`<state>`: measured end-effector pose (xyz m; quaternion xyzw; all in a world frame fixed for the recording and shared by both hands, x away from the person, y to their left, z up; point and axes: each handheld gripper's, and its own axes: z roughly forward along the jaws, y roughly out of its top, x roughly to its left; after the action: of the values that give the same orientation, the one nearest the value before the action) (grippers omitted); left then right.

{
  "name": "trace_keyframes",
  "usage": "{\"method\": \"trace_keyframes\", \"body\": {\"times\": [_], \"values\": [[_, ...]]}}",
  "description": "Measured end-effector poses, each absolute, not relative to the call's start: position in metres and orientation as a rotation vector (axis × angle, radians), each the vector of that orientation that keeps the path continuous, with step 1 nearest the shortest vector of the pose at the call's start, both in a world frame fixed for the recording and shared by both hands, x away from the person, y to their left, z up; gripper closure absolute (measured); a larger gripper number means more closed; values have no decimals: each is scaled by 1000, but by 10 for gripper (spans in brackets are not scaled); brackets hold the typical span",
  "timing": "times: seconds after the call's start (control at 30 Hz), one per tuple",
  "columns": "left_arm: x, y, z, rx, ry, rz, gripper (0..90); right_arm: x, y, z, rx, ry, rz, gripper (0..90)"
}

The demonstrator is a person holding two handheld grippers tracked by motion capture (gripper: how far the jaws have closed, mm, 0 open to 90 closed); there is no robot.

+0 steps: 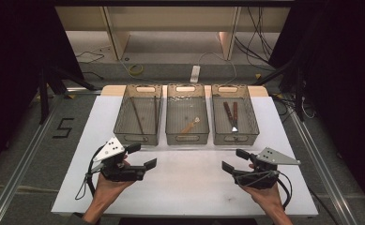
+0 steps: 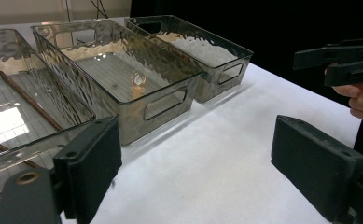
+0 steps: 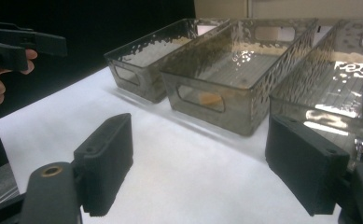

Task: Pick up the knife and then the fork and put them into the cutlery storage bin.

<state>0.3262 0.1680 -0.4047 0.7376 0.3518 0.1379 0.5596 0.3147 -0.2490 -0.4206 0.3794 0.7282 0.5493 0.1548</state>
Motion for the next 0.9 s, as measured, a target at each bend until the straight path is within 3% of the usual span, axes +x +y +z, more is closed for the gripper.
{"method": "trace_keyframes", "body": {"times": [0.9], "values": [[323,168,-405,1742,805,321,151,306,-253,-426,1087,2080,1535,193]]}}
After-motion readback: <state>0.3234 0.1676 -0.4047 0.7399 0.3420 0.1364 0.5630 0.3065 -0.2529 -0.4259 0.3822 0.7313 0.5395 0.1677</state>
